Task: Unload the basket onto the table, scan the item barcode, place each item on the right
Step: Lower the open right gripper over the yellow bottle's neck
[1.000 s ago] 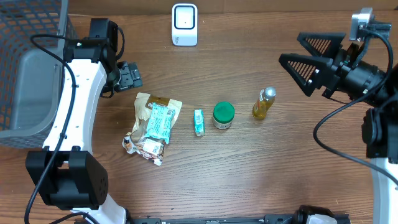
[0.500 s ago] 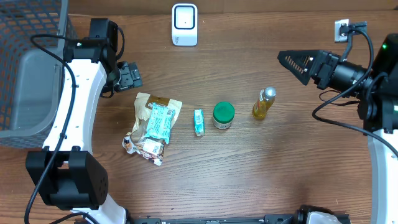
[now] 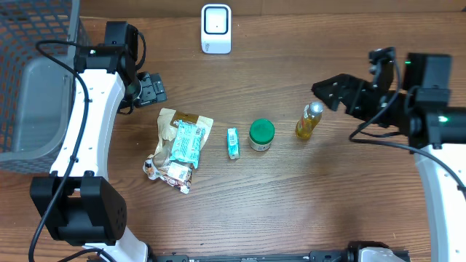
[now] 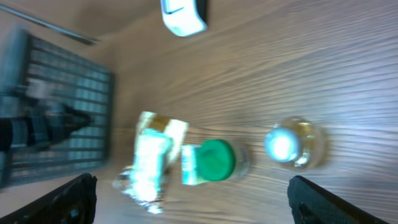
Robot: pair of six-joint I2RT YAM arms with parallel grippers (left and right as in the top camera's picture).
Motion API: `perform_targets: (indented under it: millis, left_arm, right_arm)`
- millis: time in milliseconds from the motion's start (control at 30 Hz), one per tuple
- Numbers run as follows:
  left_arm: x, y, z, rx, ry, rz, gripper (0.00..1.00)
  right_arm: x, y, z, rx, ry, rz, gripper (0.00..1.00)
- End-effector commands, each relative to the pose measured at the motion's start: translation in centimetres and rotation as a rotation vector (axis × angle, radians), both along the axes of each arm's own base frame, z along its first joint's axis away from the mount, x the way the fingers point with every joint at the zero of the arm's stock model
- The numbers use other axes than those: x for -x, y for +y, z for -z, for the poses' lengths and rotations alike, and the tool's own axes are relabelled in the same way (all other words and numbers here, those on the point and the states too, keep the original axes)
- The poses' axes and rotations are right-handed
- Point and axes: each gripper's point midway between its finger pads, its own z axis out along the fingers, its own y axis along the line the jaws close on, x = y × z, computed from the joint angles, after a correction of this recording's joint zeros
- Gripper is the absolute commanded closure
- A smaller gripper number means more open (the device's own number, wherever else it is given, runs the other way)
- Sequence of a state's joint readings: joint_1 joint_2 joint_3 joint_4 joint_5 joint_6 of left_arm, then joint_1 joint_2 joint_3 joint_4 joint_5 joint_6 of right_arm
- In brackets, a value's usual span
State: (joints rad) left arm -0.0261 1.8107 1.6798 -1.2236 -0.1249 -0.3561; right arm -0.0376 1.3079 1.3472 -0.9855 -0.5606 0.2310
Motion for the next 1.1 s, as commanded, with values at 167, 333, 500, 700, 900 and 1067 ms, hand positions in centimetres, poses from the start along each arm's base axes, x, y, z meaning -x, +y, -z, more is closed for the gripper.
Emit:
perform_targets:
  millis: [167,333,500,700,900,1067]
  left_arm:
    - [-0.4,0.0,-0.5,-0.015,-0.015,0.014,0.00]
    - [-0.4,0.0,-0.5,-0.015,-0.015,0.014,0.00]
    - [-0.4,0.0,-0.5,-0.015,-0.016,0.014,0.00]
    - [-0.4,0.0,-0.5,-0.015,-0.015,0.014,0.00]
    - [-0.4,0.0,-0.5,-0.015,-0.015,0.014,0.00]
    - [-0.4,0.0,-0.5,-0.015,-0.015,0.014,0.00]
  right_arm:
    - [-1.4,-1.8,4.0,0.420,0.049,0.202,0.00]
    - [-2.2,-0.3,6.5,0.461,0.098,0.157,0.00]
    - [-2.9,-0.1,10.1,0.493,0.195,0.133,0.00]
    - [-3.2,0.0,12.8,0.515,0.267,0.117,0.00]
    - [-3.3,0.0,13.6,0.522,0.288,0.112,0.00]
    - [-3.0,-0.1,13.7,0.528,0.299,0.105,0.00]
